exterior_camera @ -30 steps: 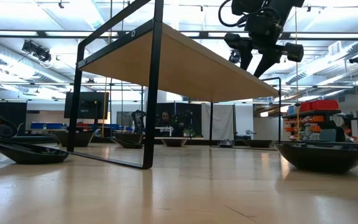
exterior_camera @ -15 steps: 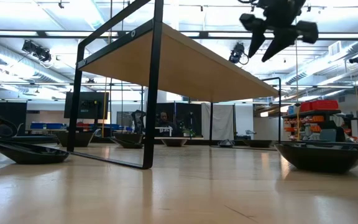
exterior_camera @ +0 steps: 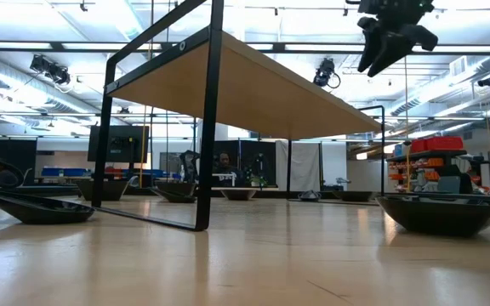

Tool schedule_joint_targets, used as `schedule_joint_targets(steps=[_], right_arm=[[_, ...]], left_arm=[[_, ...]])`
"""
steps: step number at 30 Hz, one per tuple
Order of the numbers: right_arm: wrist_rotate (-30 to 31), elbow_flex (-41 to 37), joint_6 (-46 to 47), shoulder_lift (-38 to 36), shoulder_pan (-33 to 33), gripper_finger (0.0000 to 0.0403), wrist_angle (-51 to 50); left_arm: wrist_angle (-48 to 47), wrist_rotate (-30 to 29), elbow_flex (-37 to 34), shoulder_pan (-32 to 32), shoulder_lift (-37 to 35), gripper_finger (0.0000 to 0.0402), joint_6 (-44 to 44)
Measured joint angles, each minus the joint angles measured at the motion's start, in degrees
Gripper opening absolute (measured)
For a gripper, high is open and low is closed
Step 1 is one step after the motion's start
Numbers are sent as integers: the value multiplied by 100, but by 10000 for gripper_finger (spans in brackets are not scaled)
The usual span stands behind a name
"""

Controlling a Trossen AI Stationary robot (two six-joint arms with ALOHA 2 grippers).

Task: Pick & Place Mini shaped plates
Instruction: Put the black leaf shaped bowl on the shelf

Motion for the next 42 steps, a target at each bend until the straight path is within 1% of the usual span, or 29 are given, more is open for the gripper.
schedule_joint_targets(steps=[4, 8, 11, 15, 18, 25, 29, 32, 35, 39, 42], right_arm=[[68, 0, 441, -66, -152, 178, 11], [507, 0, 664, -86, -203, 178, -12], [1038, 0, 1388, -84, -203, 178, -12], [1757, 0, 2634, -84, -222, 178, -17], [2024, 0, 3368, -84, -312, 178, -109], [2034, 0, 4855, -82, -551, 178, -216], [2023, 2, 5441, -52, -832, 178, -283], [1788, 2, 5775, -5, -1134, 178, -329], [1425, 2, 5972, 73, -1448, 178, -390], [914, 2, 5968, 230, -1800, 178, -579], [674, 2, 5939, 379, -1978, 178, -828]], left_arm=[[-2, 0, 0, 0, 0, 25, 0], [0, -2, 0, -2, 0, 25, 0], [-2, -1, 0, -2, 0, 25, 0], [-2, -1, 0, -2, 0, 25, 0], [-2, -1, 0, -1, 0, 25, 0], [-2, -2, 0, -2, 0, 25, 0], [-2, -1, 0, -1, 0, 25, 0], [-2, -1, 0, -1, 0, 25, 0], [0, -2, 0, 0, 0, 26, 0], [-2, -2, 0, -1, 0, 25, 0], [-1, -2, 0, 0, 0, 25, 0]])
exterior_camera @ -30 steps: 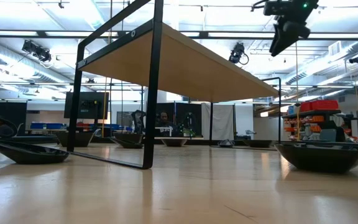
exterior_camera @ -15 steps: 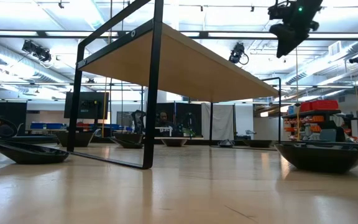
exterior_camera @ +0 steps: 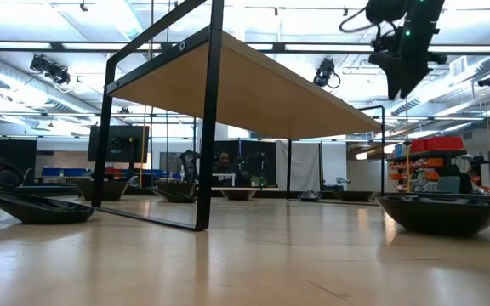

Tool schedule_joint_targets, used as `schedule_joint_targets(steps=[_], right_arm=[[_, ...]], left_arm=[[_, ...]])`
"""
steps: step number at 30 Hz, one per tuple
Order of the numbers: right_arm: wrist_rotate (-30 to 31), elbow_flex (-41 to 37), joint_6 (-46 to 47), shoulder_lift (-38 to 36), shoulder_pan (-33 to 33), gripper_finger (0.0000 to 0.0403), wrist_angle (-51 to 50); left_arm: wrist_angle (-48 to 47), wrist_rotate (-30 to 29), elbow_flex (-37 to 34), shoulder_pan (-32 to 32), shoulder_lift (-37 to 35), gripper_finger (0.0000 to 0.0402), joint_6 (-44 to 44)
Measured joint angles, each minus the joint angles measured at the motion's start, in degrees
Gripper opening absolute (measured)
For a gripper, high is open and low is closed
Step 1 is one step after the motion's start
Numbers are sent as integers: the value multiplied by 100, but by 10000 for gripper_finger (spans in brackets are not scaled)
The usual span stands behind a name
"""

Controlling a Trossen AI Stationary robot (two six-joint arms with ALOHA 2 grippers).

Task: Pick & Place Mini shaped plates
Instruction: Put the black leaf shaped bowl on the shelf

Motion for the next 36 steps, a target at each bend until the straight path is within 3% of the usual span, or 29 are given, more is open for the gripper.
schedule_joint_targets(steps=[7, 20, 36], right_arm=[[-97, 0, -48, 330, -175, 178, -486], [-249, 0, 1232, 726, -294, 178, -638], [-248, -111, 432, 689, -438, 178, -399]], left_arm=[[0, 1, 0, -1, 0, 25, 0], [0, 2, 0, 0, 0, 25, 0], [0, 1, 0, -1, 0, 25, 0]])
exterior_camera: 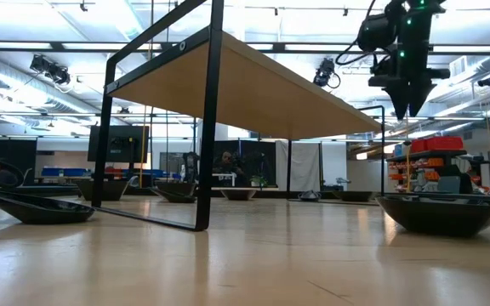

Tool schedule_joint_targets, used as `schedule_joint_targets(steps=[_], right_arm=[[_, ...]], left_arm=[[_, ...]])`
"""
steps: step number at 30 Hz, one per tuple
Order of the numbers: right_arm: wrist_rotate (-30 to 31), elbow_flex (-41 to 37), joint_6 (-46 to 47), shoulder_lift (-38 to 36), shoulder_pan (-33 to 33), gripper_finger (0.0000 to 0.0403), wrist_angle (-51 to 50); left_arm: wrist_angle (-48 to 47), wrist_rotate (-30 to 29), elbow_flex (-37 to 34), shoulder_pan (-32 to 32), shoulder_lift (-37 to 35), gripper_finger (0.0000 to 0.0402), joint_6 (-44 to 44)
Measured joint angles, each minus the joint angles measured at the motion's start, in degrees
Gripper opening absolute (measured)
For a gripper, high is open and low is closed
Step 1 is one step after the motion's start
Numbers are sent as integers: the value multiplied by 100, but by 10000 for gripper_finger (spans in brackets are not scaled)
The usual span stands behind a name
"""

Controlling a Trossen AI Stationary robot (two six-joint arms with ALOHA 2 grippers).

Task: Pick & Place Mini shaped plates
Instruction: Put the black leaf shaped bowl on the shelf

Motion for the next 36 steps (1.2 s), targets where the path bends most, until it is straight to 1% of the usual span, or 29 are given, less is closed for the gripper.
schedule_joint_targets(steps=[4, 10, 16, 24, 27, 30, 36], right_arm=[[-3, -329, -123, 2, -113, 178, 504], [-6, -792, 232, 2, -240, 178, 1170], [-44, -1151, 928, 2, -252, 178, 1812], [-583, -1851, 1598, 2, -268, 178, 2757], [-789, -2154, 2075, 2, -267, 178, 3096], [-874, -2382, 2591, 2, -268, 178, 3454], [-900, -2584, 3421, 2, -268, 178, 3941]], left_arm=[[0, -1, 0, 0, 0, 25, 0], [0, -1, 0, 1, 0, 25, -2], [0, 0, 0, 1, 0, 25, 0], [0, 1, 0, -1, 0, 25, 0], [0, 1, 0, 1, 0, 25, 0], [0, 0, 0, 0, 0, 25, 0], [0, -1, 0, -1, 0, 25, 0]])
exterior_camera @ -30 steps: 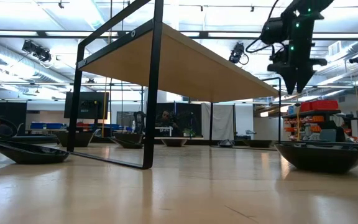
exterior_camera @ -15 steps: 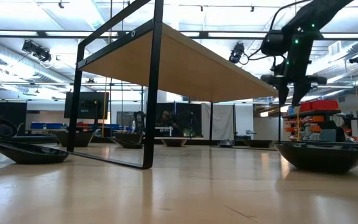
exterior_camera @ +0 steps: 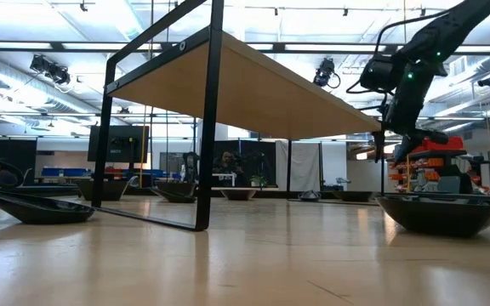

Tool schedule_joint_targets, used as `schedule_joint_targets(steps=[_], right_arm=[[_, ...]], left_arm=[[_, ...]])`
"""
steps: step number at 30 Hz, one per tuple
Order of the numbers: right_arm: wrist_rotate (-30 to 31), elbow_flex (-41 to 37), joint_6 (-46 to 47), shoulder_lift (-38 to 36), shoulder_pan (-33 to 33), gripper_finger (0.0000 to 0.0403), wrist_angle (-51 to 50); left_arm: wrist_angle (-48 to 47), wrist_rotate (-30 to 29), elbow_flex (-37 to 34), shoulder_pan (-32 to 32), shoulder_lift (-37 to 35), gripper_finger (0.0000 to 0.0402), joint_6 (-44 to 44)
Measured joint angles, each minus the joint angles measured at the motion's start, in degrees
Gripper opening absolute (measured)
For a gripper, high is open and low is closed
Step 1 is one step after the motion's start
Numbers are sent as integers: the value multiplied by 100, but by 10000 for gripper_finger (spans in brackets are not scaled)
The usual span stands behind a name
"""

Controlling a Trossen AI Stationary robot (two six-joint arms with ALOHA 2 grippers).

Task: Pick & Place Mini shaped plates
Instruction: Put the black leaf shaped bowl on the shelf

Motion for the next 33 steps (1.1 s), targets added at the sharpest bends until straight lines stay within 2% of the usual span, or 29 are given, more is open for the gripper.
schedule_joint_targets(steps=[12, 21, 25, 33], right_arm=[[-197, -623, 1438, 0, 9, 178, 904], [-363, -647, 1811, 35, 13, 178, 1479], [-566, -647, 1858, 255, 13, 178, 1534], [-603, -647, 1913, 659, 15, 178, 1836]], left_arm=[[0, 2, 0, 2, 0, 25, 0], [0, 0, 0, 1, 0, 25, 0], [0, 2, 0, 0, 0, 25, 0], [0, 1, 0, 1, 0, 25, 0]])
